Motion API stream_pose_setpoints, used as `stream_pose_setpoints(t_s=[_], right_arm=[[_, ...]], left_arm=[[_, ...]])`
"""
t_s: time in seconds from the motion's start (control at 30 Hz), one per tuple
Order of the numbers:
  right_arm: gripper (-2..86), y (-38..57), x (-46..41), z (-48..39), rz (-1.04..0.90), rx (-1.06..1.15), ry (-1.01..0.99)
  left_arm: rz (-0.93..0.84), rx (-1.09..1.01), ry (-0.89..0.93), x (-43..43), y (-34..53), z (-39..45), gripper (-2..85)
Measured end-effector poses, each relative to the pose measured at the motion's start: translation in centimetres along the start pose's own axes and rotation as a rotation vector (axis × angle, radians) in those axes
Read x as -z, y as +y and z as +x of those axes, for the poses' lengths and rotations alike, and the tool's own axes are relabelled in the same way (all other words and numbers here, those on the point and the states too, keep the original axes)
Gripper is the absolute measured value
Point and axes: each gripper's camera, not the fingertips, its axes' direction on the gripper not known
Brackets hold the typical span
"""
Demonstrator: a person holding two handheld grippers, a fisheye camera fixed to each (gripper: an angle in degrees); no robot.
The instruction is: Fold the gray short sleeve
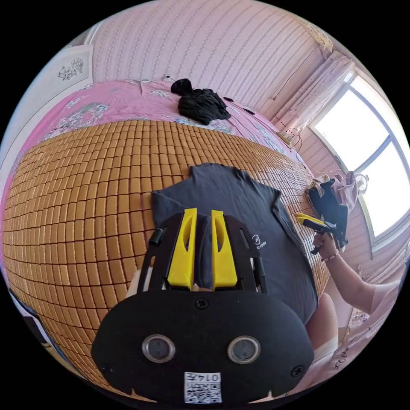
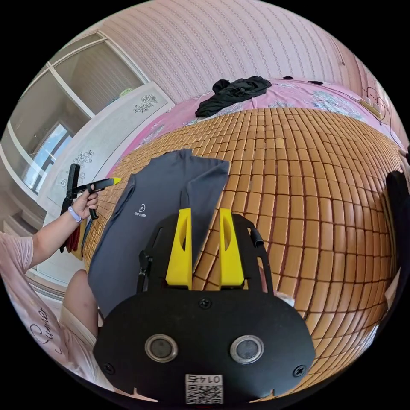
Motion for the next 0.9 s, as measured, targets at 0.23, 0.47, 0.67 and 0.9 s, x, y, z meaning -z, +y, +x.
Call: stream_pose_setpoints(t_s=[0.23, 0.47, 0.67, 0.9], right_arm=[[10.4, -7.3, -4.5, 0.0, -0.028, -0.022, 0.138], [4.2, -10.0, -6.2, -0.9, -0.089, -0.023, 0.207], [1.1, -12.3, -4.2, 0.1, -0.044, -0.083, 0.132], [0.7, -14.8, 0.9, -0.5, 0.050, -0.080, 0.071]], left_arm=[[-0.028, 0.128, -0.003, -1.1, 0.1, -4.8, 10.1], [-0.002, 0.139, 0.004, -1.9, -1.3, -6.1, 2.8], [-0.033, 0.129, -0.130, -2.0, -3.4, -5.7, -0.9], [0.143, 0.110, -0.094, 2.1, -5.1, -4.0, -1.0]])
